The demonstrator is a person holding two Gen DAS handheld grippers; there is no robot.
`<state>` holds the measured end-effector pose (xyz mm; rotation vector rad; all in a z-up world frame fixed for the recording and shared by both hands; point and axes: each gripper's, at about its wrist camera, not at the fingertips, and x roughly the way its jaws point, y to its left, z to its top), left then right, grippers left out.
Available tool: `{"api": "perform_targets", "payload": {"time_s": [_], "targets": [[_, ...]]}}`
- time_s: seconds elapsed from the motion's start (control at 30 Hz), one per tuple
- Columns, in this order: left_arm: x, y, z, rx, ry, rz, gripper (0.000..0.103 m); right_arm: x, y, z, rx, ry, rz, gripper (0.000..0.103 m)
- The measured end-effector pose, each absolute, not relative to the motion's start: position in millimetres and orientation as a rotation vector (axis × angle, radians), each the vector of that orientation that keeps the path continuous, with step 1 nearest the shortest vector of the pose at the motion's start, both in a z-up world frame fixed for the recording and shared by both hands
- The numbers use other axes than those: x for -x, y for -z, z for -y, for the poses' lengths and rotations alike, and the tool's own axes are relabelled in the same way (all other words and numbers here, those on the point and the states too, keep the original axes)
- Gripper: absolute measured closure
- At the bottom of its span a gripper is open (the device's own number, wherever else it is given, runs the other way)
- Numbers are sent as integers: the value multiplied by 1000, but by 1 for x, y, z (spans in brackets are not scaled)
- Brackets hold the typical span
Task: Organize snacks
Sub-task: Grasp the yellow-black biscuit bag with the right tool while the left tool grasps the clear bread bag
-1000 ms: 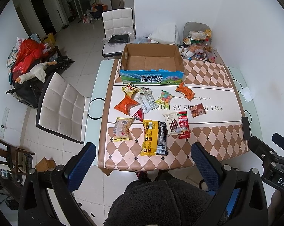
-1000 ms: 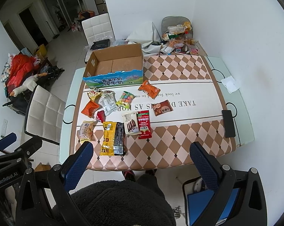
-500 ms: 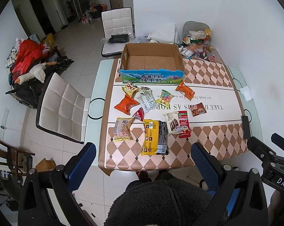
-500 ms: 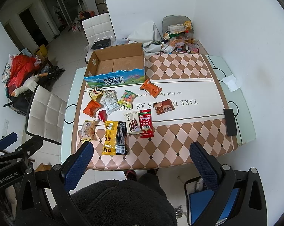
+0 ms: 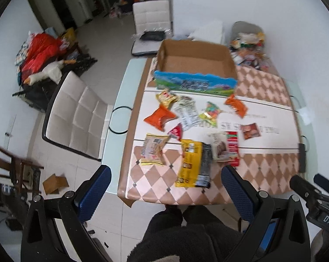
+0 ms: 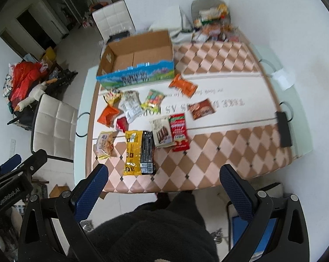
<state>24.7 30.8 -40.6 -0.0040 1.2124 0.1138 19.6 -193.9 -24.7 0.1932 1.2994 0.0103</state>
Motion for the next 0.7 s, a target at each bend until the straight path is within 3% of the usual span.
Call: {"api": "perform_targets", "payload": {"time_s": [0.5,0.7], "targets": [[-102,222,-89,-65,-221,-1471,0,-91,276,123,-220,-10,-1636,0],[-125,288,-106,-33,-199,-1603,0,-101,340,105,-261,17,-1697,0]]}}
